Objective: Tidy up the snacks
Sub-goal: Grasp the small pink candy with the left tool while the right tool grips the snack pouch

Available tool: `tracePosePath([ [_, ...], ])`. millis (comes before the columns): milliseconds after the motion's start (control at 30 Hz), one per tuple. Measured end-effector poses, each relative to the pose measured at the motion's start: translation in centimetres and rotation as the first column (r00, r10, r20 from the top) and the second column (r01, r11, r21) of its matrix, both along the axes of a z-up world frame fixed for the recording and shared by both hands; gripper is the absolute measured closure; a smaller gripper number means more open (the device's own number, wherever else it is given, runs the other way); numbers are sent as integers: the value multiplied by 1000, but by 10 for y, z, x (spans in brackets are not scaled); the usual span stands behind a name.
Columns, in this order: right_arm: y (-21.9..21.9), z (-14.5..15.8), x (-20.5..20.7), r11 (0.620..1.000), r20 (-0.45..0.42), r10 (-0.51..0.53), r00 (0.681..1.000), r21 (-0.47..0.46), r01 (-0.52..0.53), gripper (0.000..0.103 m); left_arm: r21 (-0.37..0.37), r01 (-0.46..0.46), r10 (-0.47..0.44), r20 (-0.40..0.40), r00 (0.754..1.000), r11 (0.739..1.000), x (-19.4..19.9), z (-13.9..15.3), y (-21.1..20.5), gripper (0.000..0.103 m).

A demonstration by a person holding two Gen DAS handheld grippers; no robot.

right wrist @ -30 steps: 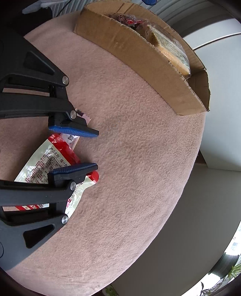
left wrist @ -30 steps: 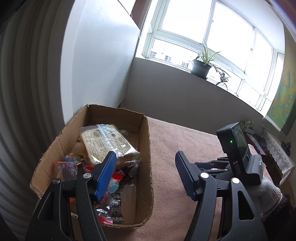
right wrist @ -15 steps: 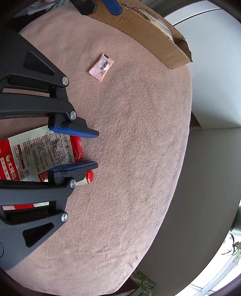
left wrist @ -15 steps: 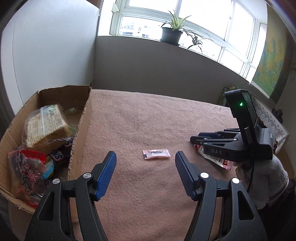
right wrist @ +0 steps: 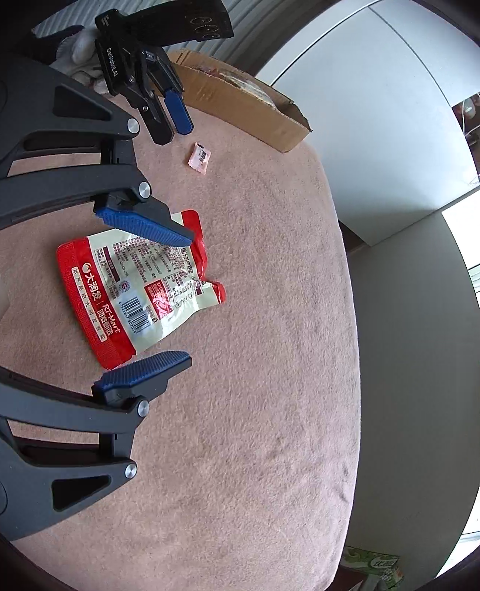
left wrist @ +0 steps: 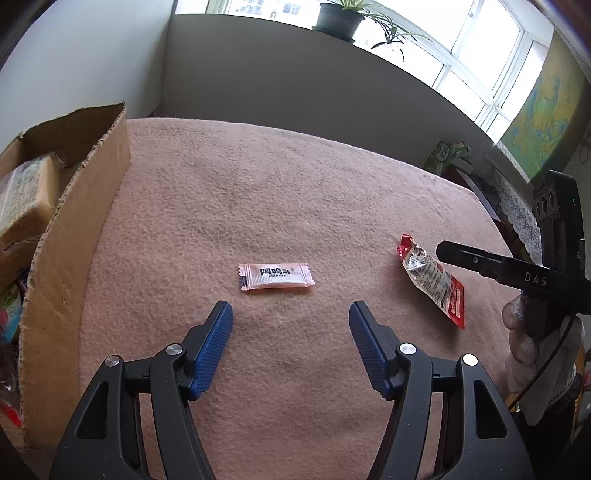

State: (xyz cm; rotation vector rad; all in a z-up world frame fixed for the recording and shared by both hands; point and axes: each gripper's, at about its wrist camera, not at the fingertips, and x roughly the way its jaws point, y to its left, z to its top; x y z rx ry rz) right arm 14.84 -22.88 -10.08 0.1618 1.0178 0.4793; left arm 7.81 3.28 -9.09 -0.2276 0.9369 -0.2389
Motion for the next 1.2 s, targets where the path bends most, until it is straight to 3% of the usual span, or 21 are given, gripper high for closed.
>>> tracePosePath([
  [133, -11, -6, 2, 999, -35, -19, 999, 50, 21, 41, -8, 10, -10, -12, 1000, 1000, 11, 0, -7, 40],
  [367, -24, 3, -2, 997, -15, -27, 1000, 75, 28, 41, 7, 25, -25, -42, 999, 1000, 43, -3, -24, 40],
  [500, -32, 2, -1, 995, -17, -42, 999, 87, 43, 41, 91, 53, -50, -34, 998, 994, 59, -6, -45, 40],
  [667, -34, 2, -3, 995, -11, -40, 999, 86, 41, 41, 140, 71, -69, -17, 997, 988, 57, -7, -61, 40],
  [867, -6, 8, -11, 999, 56, 45, 997, -7, -45, 41, 172, 47, -48, 2, 999, 984, 49, -10, -59, 40],
  [933, 5, 8, -14, 996, 81, 74, 994, -56, -69, 35, 172, 45, -46, 0, 999, 984, 50, -9, -57, 40],
  [1000, 17, 6, -17, 988, 97, 124, 988, -102, -114, 16, 172, 41, -42, 1, 999, 984, 50, -9, -56, 42],
  [1200, 38, -5, -21, 963, 98, 182, 978, -219, -157, 14, 182, 45, -47, 9, 999, 982, 51, -10, -55, 47],
])
